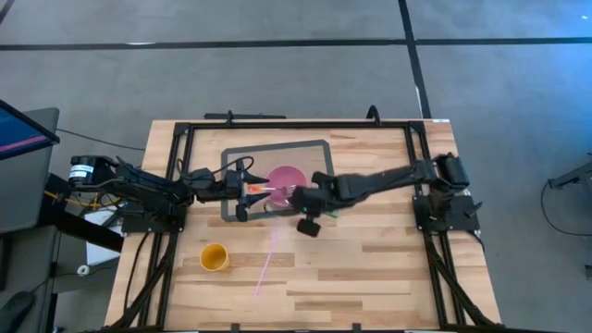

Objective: Pick & Place Utensil
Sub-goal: Put the green spoon into the pink bowl on the transparent mat

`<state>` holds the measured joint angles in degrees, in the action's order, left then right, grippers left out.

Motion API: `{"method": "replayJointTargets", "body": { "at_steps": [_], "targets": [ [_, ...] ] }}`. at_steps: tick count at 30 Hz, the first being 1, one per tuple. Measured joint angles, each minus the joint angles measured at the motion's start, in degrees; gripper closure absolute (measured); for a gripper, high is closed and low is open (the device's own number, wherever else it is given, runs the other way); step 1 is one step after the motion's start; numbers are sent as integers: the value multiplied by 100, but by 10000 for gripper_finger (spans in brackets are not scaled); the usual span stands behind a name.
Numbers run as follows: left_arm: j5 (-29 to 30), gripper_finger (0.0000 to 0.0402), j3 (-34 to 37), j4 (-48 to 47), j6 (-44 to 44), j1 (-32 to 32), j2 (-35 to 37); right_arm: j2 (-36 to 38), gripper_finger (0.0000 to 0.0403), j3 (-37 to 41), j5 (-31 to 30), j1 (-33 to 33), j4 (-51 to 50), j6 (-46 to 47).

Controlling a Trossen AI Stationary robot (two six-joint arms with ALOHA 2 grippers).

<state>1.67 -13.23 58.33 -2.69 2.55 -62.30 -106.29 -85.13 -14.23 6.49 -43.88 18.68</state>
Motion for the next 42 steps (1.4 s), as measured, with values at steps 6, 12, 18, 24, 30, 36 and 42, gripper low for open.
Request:
{"method": "replayJointTargets", "body": {
  "at_steps": [6, 12, 18, 24, 30, 36, 42],
  "targets": [
    [292, 206, 0, -2, -301, 17, 0, -226, 401, -197, 257, -477, -127, -341],
    [873, 206, 2, -135, -491, 81, -16, -545, 401, -582, 395, -871, -101, -444],
    [921, 232, -1, -316, 89, 117, -141, -1230, 399, -1119, 695, -1135, -196, -784],
    [743, 299, -4, -275, 320, -226, -230, -1788, 394, -1941, 703, -1339, -1066, -877],
    [983, 374, -9, -288, 514, -731, -308, -1972, 393, -2361, 969, -1481, -1384, -875],
    [1809, 395, -21, -291, 514, -977, -846, -1969, 393, -2379, 1295, -1529, -1041, -540],
    [2138, 397, -33, -188, 790, -951, -1564, -2099, 393, -2362, 1331, -1524, -951, -513]
  ]
}}
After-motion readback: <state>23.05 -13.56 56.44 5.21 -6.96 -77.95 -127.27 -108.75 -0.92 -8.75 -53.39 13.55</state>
